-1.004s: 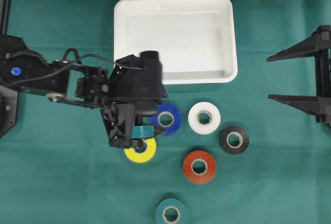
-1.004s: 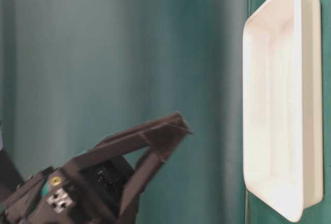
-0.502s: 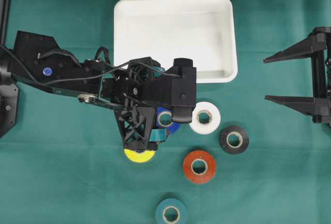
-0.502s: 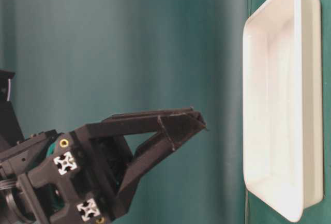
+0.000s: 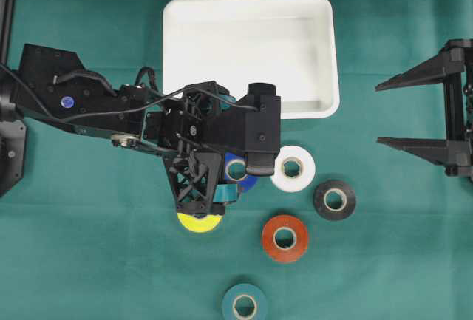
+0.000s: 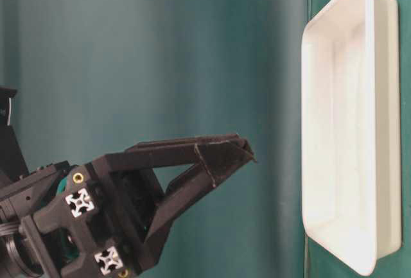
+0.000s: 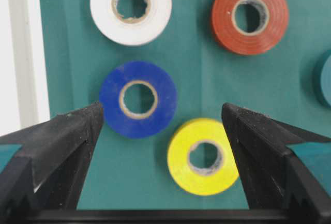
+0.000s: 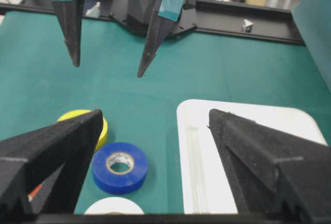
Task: Pick up the tape from a random location and place it into the white case.
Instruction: 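Lower the left gripper and close it on the blue tape rim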
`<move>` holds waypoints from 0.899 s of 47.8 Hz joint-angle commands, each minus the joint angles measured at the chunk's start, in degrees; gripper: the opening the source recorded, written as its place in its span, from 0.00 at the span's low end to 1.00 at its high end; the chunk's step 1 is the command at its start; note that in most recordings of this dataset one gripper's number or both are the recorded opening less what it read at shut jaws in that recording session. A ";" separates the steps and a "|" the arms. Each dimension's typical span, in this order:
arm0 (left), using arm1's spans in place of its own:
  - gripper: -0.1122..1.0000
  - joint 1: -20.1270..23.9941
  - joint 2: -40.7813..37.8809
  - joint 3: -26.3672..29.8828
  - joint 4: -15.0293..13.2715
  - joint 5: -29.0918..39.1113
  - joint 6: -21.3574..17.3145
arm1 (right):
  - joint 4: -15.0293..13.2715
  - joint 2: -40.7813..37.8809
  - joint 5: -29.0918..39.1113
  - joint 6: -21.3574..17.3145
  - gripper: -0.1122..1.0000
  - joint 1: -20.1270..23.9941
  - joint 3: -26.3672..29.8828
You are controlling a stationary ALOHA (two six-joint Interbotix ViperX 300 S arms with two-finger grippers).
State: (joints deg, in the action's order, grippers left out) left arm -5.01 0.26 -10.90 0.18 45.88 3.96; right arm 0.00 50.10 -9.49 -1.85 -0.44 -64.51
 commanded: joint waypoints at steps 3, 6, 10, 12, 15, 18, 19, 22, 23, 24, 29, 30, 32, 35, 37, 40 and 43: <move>0.95 -0.09 0.88 1.32 0.09 -0.26 0.09 | -0.09 -0.35 -0.18 0.09 0.93 -0.09 1.23; 0.95 -0.09 0.88 1.23 0.09 -0.26 0.09 | -0.09 -0.35 -0.18 0.09 0.93 -0.09 1.23; 0.95 -0.09 0.88 1.14 0.09 -0.26 0.09 | -0.09 -0.35 -0.18 0.09 0.93 -0.09 1.23; 0.95 -0.09 0.88 1.14 0.09 -0.26 0.09 | -0.09 -0.35 -0.18 0.09 0.93 -0.09 1.23; 0.95 -0.09 0.88 1.14 0.09 -0.18 0.09 | -0.09 -0.35 -0.18 0.09 0.93 -0.09 1.32; 0.95 -0.18 0.88 1.14 0.09 -0.18 0.09 | -0.09 -0.35 -0.18 0.09 0.93 -0.18 1.23; 0.95 -0.18 0.88 0.97 0.09 -0.26 0.09 | -0.09 -0.35 -0.18 0.09 0.93 -0.09 1.23; 0.95 -0.18 0.97 1.14 0.09 -0.26 0.09 | -0.09 -0.35 -0.18 0.09 0.93 -0.09 1.23; 0.95 -0.18 0.97 0.97 0.09 -0.18 0.09 | -0.09 -0.35 -0.18 0.09 0.93 -0.09 1.32; 0.95 -0.18 0.97 0.97 0.09 -0.26 0.09 | -0.09 -0.35 -0.18 0.09 0.93 -0.09 1.23; 0.95 -0.18 1.05 0.88 0.09 -0.26 0.09 | -0.09 -0.35 -0.18 0.09 0.93 -0.09 1.23; 0.95 -0.18 1.05 0.79 0.09 -0.26 0.09 | -0.09 -0.35 -0.09 0.09 0.93 -0.09 1.23; 0.95 -0.18 1.05 0.70 0.09 -0.18 0.09 | -0.09 -0.35 -0.18 0.09 0.93 -0.09 1.23; 0.95 -0.18 1.05 0.70 0.09 -0.26 0.09 | -0.09 -0.35 -0.18 0.09 0.93 -0.09 1.23; 0.95 -0.18 1.05 0.62 0.09 -0.26 0.09 | -0.09 -0.35 -0.09 0.09 0.93 -0.09 1.23; 0.95 -0.18 1.05 0.62 0.09 -0.26 0.09 | -0.09 -0.35 0.00 0.09 0.93 -0.09 1.23; 0.95 -0.18 0.97 0.44 0.09 -0.35 0.09 | -0.09 -0.35 0.18 0.09 0.93 -0.09 1.23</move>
State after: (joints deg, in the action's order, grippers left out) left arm -5.10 0.26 -10.99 0.18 45.88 4.04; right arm 0.00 50.01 -9.23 -1.85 -0.44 -64.51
